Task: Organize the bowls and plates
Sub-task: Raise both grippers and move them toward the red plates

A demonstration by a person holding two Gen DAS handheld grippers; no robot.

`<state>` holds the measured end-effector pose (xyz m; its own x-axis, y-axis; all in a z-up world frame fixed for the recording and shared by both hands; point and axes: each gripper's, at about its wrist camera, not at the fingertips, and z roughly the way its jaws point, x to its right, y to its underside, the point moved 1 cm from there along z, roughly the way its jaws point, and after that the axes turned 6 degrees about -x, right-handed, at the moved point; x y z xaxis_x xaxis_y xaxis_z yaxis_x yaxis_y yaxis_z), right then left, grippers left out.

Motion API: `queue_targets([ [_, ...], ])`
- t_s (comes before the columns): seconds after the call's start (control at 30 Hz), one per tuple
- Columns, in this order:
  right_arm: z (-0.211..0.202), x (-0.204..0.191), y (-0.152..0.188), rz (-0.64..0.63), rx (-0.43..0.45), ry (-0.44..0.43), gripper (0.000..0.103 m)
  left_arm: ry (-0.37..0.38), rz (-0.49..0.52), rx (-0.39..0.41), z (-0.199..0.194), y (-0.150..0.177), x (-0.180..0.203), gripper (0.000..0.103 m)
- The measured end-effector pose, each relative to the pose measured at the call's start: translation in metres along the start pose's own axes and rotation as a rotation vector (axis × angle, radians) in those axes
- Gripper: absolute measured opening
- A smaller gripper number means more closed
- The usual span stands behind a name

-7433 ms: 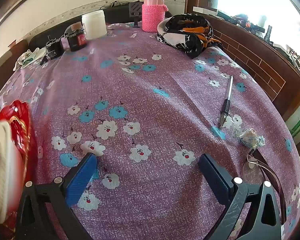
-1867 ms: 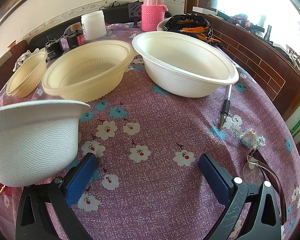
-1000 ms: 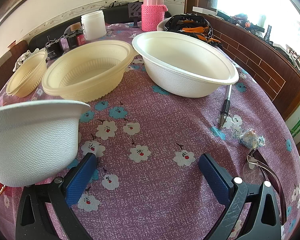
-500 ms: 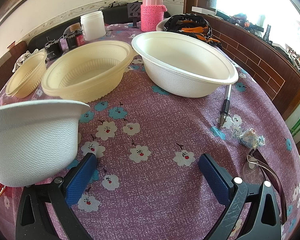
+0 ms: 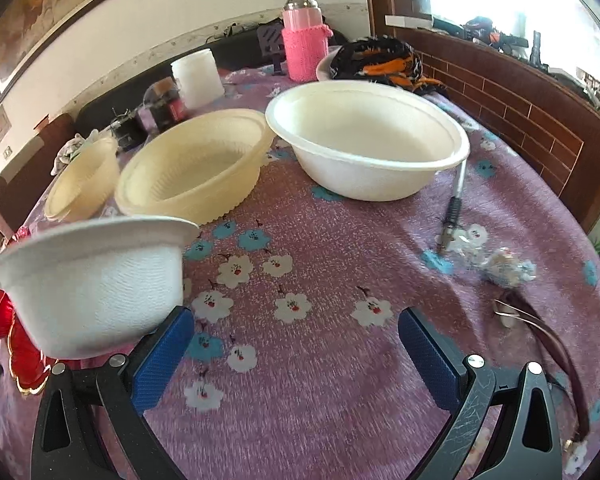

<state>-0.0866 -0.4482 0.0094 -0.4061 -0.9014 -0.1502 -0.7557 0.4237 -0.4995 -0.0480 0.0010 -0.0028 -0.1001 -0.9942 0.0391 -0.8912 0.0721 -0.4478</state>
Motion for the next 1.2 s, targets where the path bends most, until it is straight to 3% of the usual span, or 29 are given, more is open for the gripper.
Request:
queue_targets([
  [0.23,-0.055,-0.006,0.031,-0.116,0.107,0.038,0.103,0.013,0.004,0.059,-0.014,0.016,-0.013,0.103],
  [0.5,-0.131,-0.017,0.013,-0.195,0.307,0.182,0.103,0.079,0.023,0.133,-0.034,0.012,-0.016,0.103],
  [0.67,-0.181,-0.046,0.013,-0.256,0.504,0.080,0.103,0.112,0.024,0.163,-0.043,0.013,-0.020,0.103],
  [0.77,-0.190,-0.073,0.019,-0.341,0.582,0.018,0.103,0.126,0.020,0.177,-0.048,0.013,-0.026,0.103],
  [0.83,-0.184,-0.095,0.015,-0.389,0.539,-0.005,0.103,0.130,0.011,0.181,-0.050,0.014,-0.031,0.103],
  [0.9,-0.176,-0.109,0.012,-0.393,0.475,-0.130,0.103,0.132,0.003,0.185,-0.050,0.014,-0.035,0.103],
  [1.07,-0.167,-0.134,0.012,-0.343,0.347,-0.319,0.103,0.161,-0.049,0.200,-0.060,0.018,-0.056,0.103],
  [1.2,-0.177,-0.158,0.019,-0.362,0.319,-0.360,0.103,0.135,-0.068,0.255,-0.082,0.023,-0.076,0.103],
])
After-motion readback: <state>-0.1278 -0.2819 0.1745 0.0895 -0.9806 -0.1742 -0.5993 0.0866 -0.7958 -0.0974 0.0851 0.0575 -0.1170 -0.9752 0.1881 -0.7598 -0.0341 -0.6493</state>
